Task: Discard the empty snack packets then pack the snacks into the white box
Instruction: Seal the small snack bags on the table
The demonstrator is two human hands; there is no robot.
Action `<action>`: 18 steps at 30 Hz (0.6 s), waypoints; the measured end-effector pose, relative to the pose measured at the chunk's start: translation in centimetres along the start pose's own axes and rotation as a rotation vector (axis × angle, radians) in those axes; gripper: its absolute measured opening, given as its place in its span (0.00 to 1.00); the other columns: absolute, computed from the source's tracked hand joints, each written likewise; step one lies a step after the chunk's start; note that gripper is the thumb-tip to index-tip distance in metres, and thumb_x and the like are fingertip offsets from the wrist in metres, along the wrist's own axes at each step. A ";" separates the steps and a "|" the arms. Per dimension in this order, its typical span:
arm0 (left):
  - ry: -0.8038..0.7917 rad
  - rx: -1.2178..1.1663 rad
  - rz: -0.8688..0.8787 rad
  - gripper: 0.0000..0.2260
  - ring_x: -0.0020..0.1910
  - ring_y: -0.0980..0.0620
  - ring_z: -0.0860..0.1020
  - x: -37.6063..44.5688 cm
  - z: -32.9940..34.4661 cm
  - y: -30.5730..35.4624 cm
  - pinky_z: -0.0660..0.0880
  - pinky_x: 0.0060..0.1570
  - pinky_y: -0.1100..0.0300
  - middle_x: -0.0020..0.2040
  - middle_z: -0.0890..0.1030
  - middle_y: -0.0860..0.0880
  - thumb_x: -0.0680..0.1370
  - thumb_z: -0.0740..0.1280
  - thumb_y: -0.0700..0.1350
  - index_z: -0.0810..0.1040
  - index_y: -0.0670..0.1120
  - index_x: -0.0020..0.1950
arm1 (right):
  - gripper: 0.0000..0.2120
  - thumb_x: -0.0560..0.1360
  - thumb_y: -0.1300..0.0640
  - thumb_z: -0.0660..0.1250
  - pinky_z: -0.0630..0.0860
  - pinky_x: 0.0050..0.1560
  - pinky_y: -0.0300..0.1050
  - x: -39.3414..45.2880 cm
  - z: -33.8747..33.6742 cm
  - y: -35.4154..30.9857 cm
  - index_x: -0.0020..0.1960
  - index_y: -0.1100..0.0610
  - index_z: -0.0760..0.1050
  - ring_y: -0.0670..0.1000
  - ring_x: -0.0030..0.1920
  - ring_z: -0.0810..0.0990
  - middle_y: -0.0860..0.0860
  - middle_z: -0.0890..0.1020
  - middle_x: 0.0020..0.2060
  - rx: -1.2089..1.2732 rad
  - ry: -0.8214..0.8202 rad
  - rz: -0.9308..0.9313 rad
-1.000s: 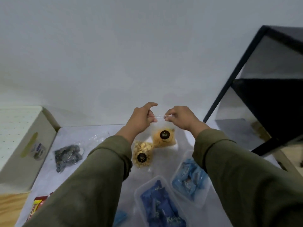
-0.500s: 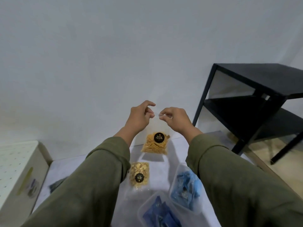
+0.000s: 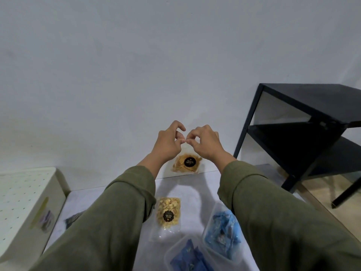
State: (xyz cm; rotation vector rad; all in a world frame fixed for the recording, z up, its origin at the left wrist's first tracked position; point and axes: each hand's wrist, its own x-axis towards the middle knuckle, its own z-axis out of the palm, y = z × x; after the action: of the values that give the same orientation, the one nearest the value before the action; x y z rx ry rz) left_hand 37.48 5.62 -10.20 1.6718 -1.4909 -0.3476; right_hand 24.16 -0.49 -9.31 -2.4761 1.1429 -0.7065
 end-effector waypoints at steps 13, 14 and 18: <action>0.041 -0.004 -0.026 0.12 0.48 0.52 0.75 -0.4 -0.2 0.4 0.66 0.41 0.68 0.42 0.79 0.51 0.77 0.63 0.36 0.70 0.49 0.58 | 0.07 0.77 0.56 0.63 0.63 0.54 0.47 -0.4 -0.4 0.6 0.46 0.54 0.80 0.51 0.56 0.69 0.47 0.79 0.40 -0.126 0.047 -0.036; 0.020 0.018 -0.005 0.11 0.49 0.52 0.75 -0.5 -0.2 0.5 0.67 0.43 0.68 0.44 0.79 0.51 0.77 0.63 0.37 0.71 0.48 0.57 | 0.07 0.77 0.57 0.63 0.63 0.53 0.47 -0.4 -0.4 0.6 0.45 0.55 0.79 0.51 0.55 0.69 0.47 0.77 0.38 -0.136 0.050 -0.036; -0.047 0.105 0.059 0.03 0.51 0.53 0.78 -0.4 0.6 0.5 0.68 0.51 0.65 0.50 0.82 0.49 0.76 0.67 0.41 0.77 0.44 0.49 | 0.06 0.76 0.59 0.64 0.65 0.53 0.45 -0.1 -0.4 0.5 0.43 0.57 0.78 0.53 0.53 0.70 0.48 0.74 0.36 -0.149 0.035 -0.032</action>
State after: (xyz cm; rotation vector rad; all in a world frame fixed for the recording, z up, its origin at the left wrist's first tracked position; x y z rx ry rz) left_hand 36.64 5.77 -10.27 1.7082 -1.6143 -0.2829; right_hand 23.57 -0.77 -9.28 -2.6201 1.2119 -0.7000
